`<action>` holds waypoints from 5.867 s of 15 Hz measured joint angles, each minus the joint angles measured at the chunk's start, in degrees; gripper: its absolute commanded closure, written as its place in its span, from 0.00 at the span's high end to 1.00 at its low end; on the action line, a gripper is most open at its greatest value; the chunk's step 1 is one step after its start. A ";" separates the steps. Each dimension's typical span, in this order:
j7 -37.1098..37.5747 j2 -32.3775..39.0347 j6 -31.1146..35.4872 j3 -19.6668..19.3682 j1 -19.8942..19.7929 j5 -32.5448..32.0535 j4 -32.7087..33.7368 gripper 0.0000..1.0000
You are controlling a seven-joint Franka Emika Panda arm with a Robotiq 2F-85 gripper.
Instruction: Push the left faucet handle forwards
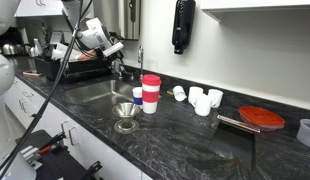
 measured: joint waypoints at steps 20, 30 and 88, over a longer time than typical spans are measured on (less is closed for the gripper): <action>-8.15 16.18 4.75 -1.76 -1.41 3.34 18.19 1.00; -10.67 17.31 4.76 -1.63 -1.37 5.84 19.10 0.17; -24.93 12.37 24.97 0.02 -6.60 9.88 3.89 0.05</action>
